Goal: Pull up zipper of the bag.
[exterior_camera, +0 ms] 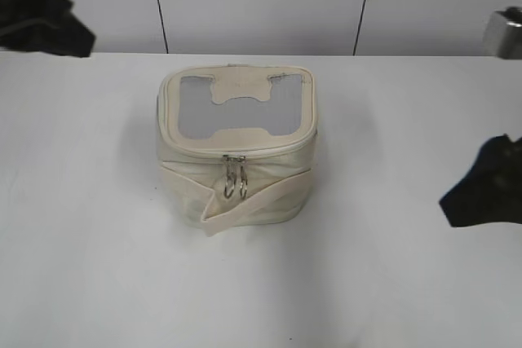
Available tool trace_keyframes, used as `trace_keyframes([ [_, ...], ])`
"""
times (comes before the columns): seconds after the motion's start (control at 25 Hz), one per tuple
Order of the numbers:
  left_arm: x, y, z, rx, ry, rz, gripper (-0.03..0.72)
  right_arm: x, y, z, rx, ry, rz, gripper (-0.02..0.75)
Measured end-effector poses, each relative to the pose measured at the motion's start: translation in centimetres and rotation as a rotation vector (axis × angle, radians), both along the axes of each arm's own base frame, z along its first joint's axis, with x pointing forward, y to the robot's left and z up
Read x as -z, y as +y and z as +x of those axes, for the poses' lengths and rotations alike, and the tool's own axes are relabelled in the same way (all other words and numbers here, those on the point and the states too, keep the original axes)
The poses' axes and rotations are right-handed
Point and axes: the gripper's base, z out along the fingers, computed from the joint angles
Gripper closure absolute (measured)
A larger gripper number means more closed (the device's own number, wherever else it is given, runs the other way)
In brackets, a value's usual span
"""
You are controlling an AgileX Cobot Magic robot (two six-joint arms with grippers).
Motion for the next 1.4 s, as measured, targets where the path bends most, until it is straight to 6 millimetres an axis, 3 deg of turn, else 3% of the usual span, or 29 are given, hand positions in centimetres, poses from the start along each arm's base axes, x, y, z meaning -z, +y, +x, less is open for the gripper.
trace_keyframes([
  [0.2,-1.0,4.9,-11.2,-0.122,-0.102,-0.001,0.451,-2.5,-2.1,-5.0,-0.011,-0.117,0.003,0.167],
  [0.36,-0.3,8.2,-18.5,-0.186,-0.187,0.048,0.451,-1.4,-3.9,-9.6,-0.004,-0.205,0.011,0.167],
  [0.52,0.9,10.1,-23.4,-0.216,-0.306,0.028,0.449,-0.2,-5.7,-13.0,0.055,-0.317,0.009,0.167],
  [0.64,2.1,10.6,-25.0,-0.227,-0.374,0.006,0.449,0.1,-7.2,-15.4,0.088,-0.460,-0.005,0.167],
  [0.84,2.8,10.5,-24.6,-0.230,-0.406,-0.004,0.449,0.2,-8.8,-18.5,0.128,-0.664,0.028,0.184],
  [1.4,3.1,10.4,-24.3,-0.233,-0.412,-0.007,0.451,0.6,-9.1,-18.4,0.169,-0.710,0.044,0.221],
])
